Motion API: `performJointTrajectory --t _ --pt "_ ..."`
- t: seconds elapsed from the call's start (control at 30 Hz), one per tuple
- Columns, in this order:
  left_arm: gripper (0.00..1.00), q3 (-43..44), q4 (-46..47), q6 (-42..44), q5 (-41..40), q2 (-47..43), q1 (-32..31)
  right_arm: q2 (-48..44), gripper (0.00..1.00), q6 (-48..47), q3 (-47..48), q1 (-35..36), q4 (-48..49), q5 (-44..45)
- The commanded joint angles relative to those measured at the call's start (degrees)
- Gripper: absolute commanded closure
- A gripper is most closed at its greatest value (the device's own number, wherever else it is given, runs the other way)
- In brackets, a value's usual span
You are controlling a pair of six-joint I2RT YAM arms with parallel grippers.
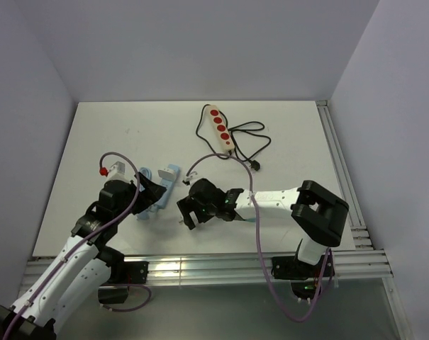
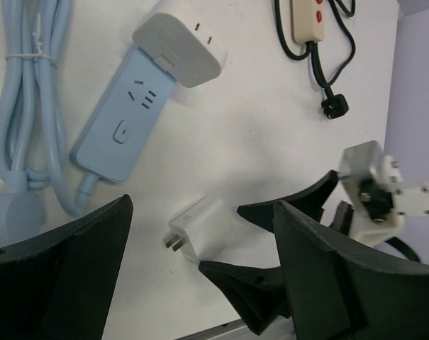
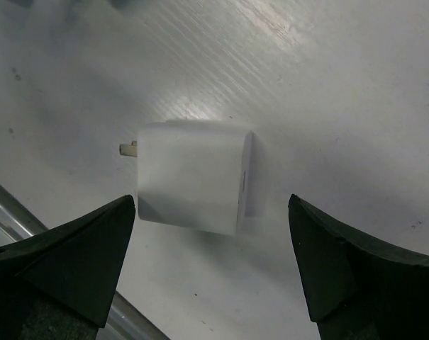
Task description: Insert the plug
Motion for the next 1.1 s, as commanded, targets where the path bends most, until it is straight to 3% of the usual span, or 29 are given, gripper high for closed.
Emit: performJointTrajectory --t 0.0,0.1,0.3,0.4,0.43,0.5,0.63,0.83,1.07 --pt "0.15 2.68 -0.57 1.53 1.45 -0.16 -0.14 1.01 0.05 0.25 1.8 1.37 -1.29 3.86" --pt "0.16 1.97 0.31 1.26 1.54 -0.33 -0.14 2.42 0.07 -0.27 2.33 2.16 -1.91 5.53" --pt "0.2 1.36 1.37 1.26 3.12 0.46 -0.14 4.09 0.24 -1.51 3.3 3.48 -2.0 6.93" --pt "0.24 1.71 1.63 1.61 3.91 0.9 -0.14 3.04 0.56 -1.86 2.34 3.83 -0.6 8.08" --pt "0.25 1.71 1.54 1.61 4.0 0.9 -0.14 1.82 0.77 -1.77 1.81 3.83 -0.07 9.56" --pt "0.28 1.97 1.63 1.88 4.87 0.63 -0.14 0.06 0.91 -2.12 -0.21 3.92 2.04 10.45" --pt "0.33 2.41 3.47 2.58 10.14 0.9 -0.14 -8.79 1.0 -4.05 -6.52 4.01 7.13 12.12" --pt "0.36 0.66 11.46 3.64 23.06 2.74 -0.14 -20.75 1.0 -10.55 -13.21 4.09 13.29 8.18" --pt "0.26 -4.17 27.28 0.47 36.42 6.26 -0.23 -25.35 1.0 -12.14 -13.93 4.01 13.21 5.36"
